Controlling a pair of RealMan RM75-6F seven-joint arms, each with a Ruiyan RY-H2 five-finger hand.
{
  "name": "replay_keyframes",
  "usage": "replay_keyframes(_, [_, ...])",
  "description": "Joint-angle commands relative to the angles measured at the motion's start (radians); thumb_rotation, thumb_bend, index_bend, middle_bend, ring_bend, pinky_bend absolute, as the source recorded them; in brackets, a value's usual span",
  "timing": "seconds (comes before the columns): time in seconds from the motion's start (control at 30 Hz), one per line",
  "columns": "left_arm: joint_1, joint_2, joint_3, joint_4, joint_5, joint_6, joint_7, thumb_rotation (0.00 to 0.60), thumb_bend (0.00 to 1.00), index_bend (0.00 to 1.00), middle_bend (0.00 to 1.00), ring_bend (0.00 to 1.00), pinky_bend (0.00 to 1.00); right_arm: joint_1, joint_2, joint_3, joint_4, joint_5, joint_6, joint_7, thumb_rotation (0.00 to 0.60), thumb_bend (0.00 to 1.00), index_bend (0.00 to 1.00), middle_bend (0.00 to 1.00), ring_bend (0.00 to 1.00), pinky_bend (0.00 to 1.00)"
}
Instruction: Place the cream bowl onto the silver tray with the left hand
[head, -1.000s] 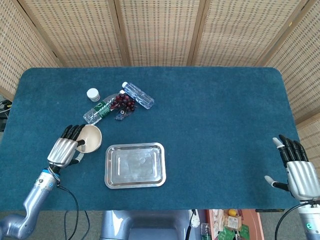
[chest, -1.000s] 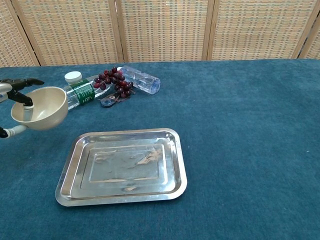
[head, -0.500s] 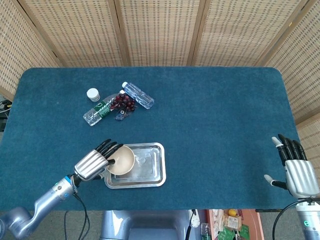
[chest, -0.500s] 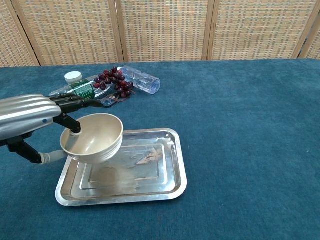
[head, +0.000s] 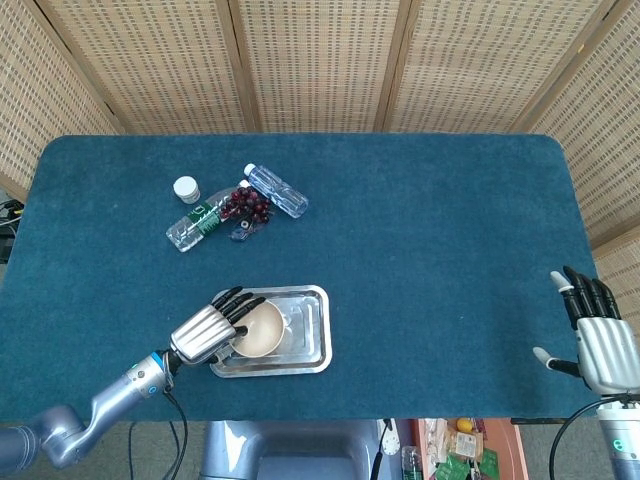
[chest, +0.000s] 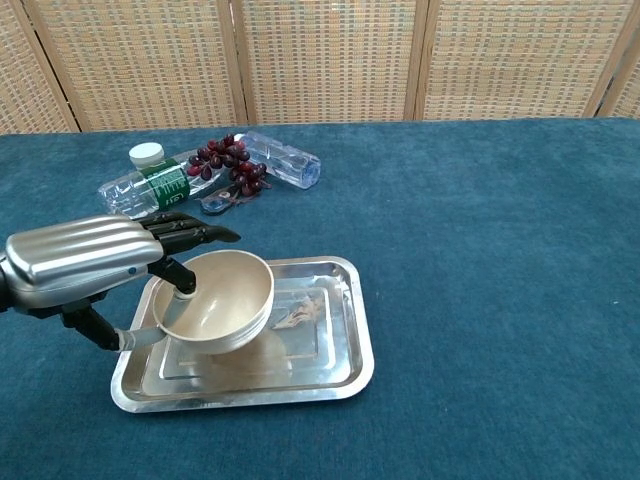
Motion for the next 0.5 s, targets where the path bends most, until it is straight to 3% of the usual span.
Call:
replay_keyframes(0.03, [-0.001,0.021,0.001,-0.032,-0.028,-0.015,0.0,0.6,0.07,0.06,0.0,0.0,0.0,-0.001,0.002,-0.001,-0.002,-0.003,0.003,0.002,0.6,0.0,0.02,0.0,0.0,0.0])
replay_keyframes(0.07, [-0.002,0.034,0.001,-0.047,-0.033,-0.017,0.0,0.6,0.03,0.01,0.0,0.0,0.0,-0.002,0.003,-0.001,-0.003,-0.004,0.005,0.002,0.6,0.0,0.02,0.0,0.0,0.0])
replay_keyframes(0.13, [0.002,0.064,-0.002,-0.08,-0.043,-0.005,0.002,0.6,0.0,0.0,0.0,0.0,0.0,-0.003,0.004,-0.003,-0.005,-0.008,0.007,0.005,0.6,0.0,0.02,0.0,0.0,0.0])
replay_keyframes(0.33, [0.061,0.167,-0.018,-0.164,-0.078,0.11,-0.022,0.6,0.0,0.0,0.0,0.0,0.0,-0.005,0.009,-0.007,-0.008,-0.02,0.012,0.016,0.6,0.0,0.02,0.0,0.0,0.0])
replay_keyframes(0.5, [0.165,0.262,-0.034,-0.226,-0.169,0.24,-0.009,0.6,0.0,0.0,0.0,0.0,0.0,-0.009,0.016,-0.011,-0.014,-0.035,0.022,0.027,0.6,0.0,0.02,0.0,0.0,0.0])
